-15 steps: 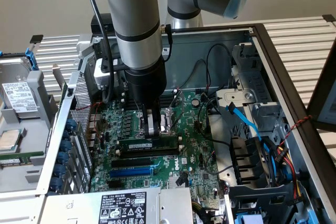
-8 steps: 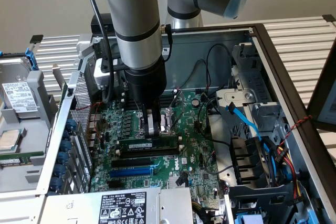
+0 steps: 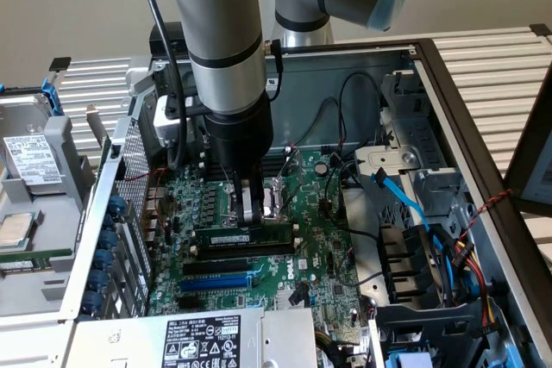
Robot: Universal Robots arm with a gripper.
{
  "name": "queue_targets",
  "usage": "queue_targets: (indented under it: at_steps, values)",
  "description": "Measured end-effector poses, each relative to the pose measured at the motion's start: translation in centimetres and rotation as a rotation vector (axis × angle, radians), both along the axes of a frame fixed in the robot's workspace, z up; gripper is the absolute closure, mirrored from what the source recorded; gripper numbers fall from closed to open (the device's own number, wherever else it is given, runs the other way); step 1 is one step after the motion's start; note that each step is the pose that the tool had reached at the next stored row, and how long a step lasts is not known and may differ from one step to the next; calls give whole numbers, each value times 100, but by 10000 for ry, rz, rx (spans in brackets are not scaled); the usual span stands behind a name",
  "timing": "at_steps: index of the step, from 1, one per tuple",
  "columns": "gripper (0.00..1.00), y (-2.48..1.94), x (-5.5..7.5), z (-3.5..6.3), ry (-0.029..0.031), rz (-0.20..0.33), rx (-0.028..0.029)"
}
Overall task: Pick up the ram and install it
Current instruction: 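Insert the ram into the slot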
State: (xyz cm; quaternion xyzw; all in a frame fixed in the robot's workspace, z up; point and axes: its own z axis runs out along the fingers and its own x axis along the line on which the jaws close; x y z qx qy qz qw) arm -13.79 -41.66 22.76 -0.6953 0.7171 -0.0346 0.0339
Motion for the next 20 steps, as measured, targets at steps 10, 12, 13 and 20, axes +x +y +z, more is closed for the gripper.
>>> queue_targets:
  at_steps: [10,12,13,20]
  values:
    - [87,-10,3,0,-1,-1,3]
    - [87,-10,8,0,-1,1,6]
    - [87,-10,11,0,-1,1,6]
    - [87,-10,14,0,-1,-4,15]
